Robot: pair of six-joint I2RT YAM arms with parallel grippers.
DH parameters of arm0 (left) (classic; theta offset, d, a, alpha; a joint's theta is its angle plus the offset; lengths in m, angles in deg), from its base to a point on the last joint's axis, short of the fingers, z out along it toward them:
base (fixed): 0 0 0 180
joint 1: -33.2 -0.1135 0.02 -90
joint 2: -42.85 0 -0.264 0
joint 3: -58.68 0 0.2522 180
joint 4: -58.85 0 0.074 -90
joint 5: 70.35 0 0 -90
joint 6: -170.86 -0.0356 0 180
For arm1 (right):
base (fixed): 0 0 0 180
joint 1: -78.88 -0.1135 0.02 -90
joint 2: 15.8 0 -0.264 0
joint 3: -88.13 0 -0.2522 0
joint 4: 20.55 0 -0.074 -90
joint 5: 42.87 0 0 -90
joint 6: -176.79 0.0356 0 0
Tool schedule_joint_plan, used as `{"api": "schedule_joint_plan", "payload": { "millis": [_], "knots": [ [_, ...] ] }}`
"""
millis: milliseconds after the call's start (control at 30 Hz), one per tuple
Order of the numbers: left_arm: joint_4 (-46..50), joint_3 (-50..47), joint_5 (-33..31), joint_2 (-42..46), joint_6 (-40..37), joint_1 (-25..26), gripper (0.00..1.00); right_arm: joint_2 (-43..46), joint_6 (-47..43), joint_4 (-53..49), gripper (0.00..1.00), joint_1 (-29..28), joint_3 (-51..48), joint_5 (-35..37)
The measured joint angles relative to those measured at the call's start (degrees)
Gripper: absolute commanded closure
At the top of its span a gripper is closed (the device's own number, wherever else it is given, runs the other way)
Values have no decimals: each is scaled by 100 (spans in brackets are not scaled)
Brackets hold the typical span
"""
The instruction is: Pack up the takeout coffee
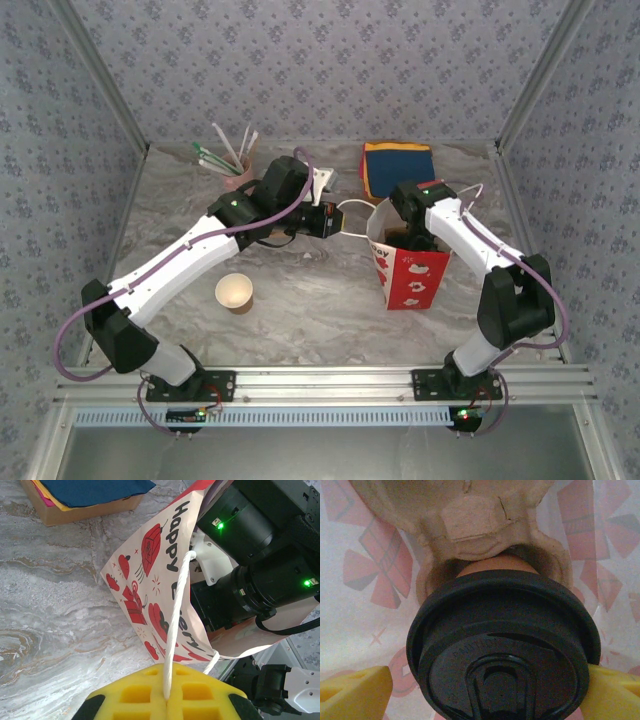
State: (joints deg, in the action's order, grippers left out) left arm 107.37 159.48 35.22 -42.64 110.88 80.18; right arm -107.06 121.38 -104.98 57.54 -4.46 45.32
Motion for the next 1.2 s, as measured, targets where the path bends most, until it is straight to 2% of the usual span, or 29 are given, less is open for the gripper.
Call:
{"api": "schedule_joint_plan", "payload": {
  "millis": [1200],
  "knots": [
    [70, 304, 9, -17, -2, 39, 100, 166, 122, 61, 6, -72, -2, 57]
  ]
}}
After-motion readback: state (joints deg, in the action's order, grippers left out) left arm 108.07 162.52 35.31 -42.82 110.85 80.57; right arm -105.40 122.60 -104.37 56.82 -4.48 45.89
